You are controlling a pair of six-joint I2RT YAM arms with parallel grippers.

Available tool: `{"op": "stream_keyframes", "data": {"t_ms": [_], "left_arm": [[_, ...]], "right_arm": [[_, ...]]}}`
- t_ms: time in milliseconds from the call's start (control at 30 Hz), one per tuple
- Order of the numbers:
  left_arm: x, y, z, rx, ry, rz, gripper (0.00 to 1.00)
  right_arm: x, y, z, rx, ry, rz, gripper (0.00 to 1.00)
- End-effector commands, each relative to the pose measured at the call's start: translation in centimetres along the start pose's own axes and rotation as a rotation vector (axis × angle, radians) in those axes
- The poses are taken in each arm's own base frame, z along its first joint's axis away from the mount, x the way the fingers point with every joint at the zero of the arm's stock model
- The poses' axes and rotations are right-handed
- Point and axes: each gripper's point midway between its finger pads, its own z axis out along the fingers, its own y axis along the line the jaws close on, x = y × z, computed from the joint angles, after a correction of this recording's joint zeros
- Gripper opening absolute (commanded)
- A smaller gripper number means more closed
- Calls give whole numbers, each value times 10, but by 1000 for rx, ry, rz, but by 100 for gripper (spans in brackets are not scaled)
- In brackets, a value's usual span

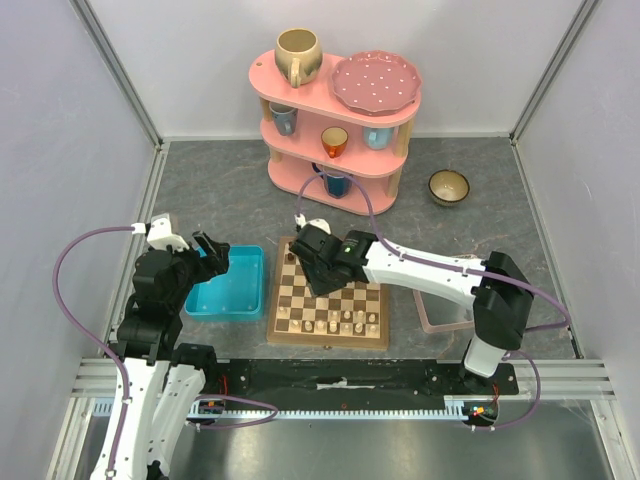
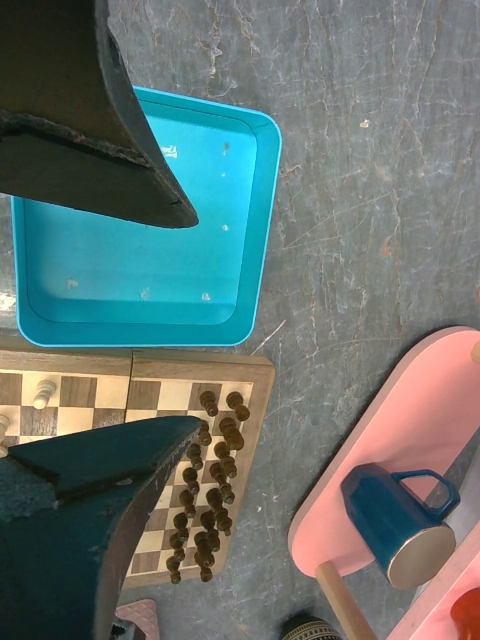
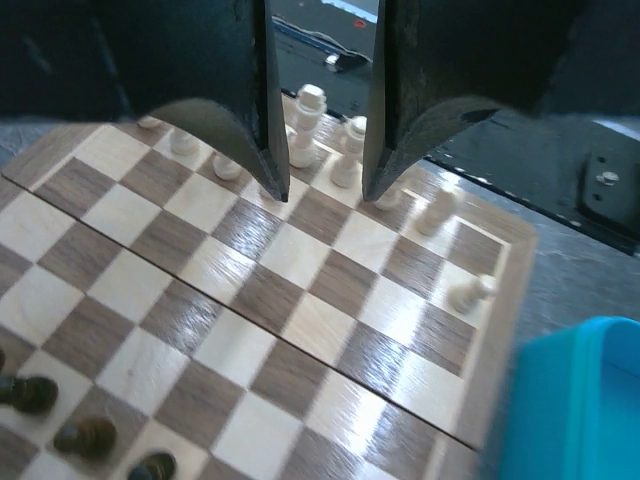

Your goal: Set up the chess pieces on the board

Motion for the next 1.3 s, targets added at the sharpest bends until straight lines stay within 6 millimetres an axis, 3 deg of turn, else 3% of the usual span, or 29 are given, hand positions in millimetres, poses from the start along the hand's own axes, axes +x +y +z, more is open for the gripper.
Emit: {"op": "stream_keyframes", "data": {"t_ms": [0, 400, 567, 667, 733, 800, 833, 867, 900, 933, 967, 1000, 1033, 1067, 1100, 1133, 1200, 1267], "left_arm": [[-5, -3, 5, 14, -14, 3, 82], [-4, -2, 6, 8, -3, 5, 82], [-5, -3, 6, 9, -6, 5, 82], [-4, -2, 6, 6, -4, 5, 82], [-4, -2, 6, 7, -5, 6, 82], [-5, -2, 6, 9, -6, 9, 82], [-5, -3, 6, 11, -7, 9, 82], [-5, -3, 6, 10, -8, 9, 82], [-5, -2, 7, 10, -8, 9, 82], [-5, -2, 7, 10, -8, 11, 82], [-6, -3, 6, 11, -11, 11, 82], [-4, -2, 7, 9, -6, 11, 82], [-5, -3, 7, 11, -7, 11, 82], [-5, -3, 7, 12, -10, 11, 82], [-5, -3, 7, 11, -7, 11, 82], [-4, -7, 7, 33, 0, 13, 82], [-2, -6, 7, 33, 3, 13, 82], [-4, -7, 7, 36, -1, 13, 82]], "right_arm": [[-33, 32, -4, -81, -71, -14, 43], [-29, 88, 25, -169, -20, -77, 47], [-23, 94, 34, -168, -3, -87, 47], [-27, 84, 29, -122, -35, -77, 47], [-34, 65, 20, -70, -74, -58, 47], [-29, 33, 19, -3, -61, -8, 47], [-35, 21, 3, -3, -91, 28, 47], [-19, -4, 7, 51, -66, 61, 47], [-23, -29, 5, 83, -75, 116, 47], [-28, -44, -16, 75, -120, 160, 47], [-10, -70, -14, 128, -102, 187, 47], [-13, -96, -20, 160, -122, 261, 47], [-16, -110, -42, 149, -176, 304, 47], [1, -133, -43, 195, -157, 333, 47], [0, -158, -51, 244, -188, 403, 47], [0, -170, -68, 241, -239, 440, 47], [12, -204, -81, 295, -268, 522, 46], [25, -223, -81, 328, -253, 561, 46]]}}
